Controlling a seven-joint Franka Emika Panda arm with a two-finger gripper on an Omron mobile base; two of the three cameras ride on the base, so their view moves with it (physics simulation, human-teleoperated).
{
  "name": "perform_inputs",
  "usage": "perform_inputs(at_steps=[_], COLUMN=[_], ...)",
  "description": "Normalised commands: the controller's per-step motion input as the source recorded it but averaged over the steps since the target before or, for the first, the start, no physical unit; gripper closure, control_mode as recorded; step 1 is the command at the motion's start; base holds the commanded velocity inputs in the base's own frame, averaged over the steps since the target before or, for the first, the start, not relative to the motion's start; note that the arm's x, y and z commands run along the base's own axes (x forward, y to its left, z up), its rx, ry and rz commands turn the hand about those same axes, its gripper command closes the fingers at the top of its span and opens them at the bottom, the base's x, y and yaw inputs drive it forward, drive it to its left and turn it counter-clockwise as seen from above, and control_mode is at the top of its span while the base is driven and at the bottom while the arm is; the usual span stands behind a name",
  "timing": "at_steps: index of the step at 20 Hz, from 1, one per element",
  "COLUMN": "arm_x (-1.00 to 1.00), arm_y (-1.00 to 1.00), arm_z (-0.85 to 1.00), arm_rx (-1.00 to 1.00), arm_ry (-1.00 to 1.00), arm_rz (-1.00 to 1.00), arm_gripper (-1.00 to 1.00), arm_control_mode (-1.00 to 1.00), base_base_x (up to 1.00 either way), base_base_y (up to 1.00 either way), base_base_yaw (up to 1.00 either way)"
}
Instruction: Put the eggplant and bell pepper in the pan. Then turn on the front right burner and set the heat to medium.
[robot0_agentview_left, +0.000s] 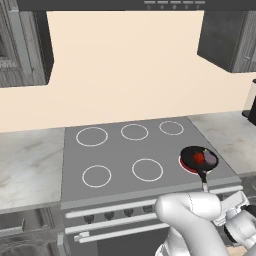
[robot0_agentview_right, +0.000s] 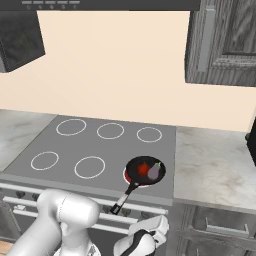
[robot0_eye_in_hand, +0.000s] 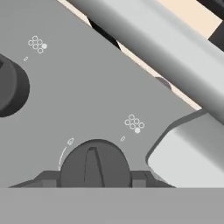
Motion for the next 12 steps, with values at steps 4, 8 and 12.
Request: perform_inputs(at_steps=[4, 8, 12], arm_x=[0.0, 0.0, 0.0], arm_y=[0.0, -0.01, -0.06], arm_z=[-0.2, -0.2, -0.12], arm_rx=[-0.32, -0.33, -0.34], arm_ry=[0.0, 0.02, 0.06], arm_rz=[-0.11, -0.13, -0.15], arm_gripper=[1.0, 1.0, 1.0], arm_control_mode=[-1.0, -1.0, -1.0], base_base_x=[0.0, 0.0, 0.0], base_base_y=[0.0, 0.0, 0.0], base_base_yaw=[0.0, 0.0, 0.0])
